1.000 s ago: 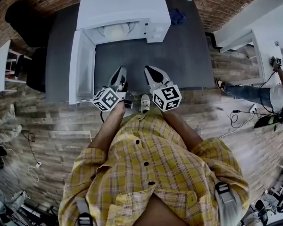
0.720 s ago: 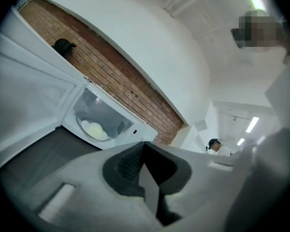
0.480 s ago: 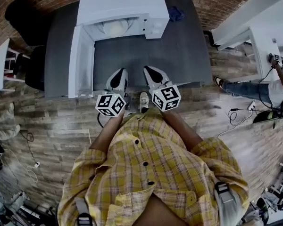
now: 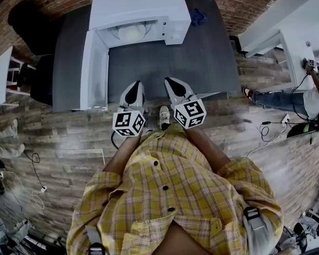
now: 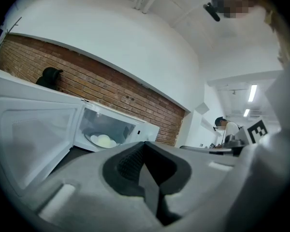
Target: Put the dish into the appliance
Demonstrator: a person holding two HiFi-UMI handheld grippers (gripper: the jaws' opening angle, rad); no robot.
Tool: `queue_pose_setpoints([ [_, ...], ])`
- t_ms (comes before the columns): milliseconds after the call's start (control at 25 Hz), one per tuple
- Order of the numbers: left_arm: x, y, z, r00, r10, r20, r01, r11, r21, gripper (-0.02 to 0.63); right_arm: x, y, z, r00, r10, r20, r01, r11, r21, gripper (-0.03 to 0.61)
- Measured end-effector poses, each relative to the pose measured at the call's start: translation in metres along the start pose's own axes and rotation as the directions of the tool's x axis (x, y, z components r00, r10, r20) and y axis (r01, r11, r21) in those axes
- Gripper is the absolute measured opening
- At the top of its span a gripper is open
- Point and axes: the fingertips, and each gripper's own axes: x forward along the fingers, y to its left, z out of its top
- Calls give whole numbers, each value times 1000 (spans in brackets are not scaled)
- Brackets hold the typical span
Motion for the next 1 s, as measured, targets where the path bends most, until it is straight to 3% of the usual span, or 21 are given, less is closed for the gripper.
queue_pose_setpoints([
  [200, -6, -4, 5, 1000, -1, 8, 0, 999, 49, -2, -2, 6, 2, 1000, -1, 6, 2, 1000, -13, 4],
  [520, -14, 3, 4, 999, 31, 14, -31, 999, 30, -2, -6, 14, 2, 1000, 4, 7, -3, 999, -35, 3],
  [760, -15, 2, 1, 999, 37, 5, -37, 999, -3, -2, -14, 12, 8, 1000, -3, 22, 2, 1000, 29, 5],
  [1000, -16, 6, 5, 998, 65, 16, -65, 998, -9, -2, -16, 11, 12, 1000, -2, 27, 1, 1000, 25, 5],
])
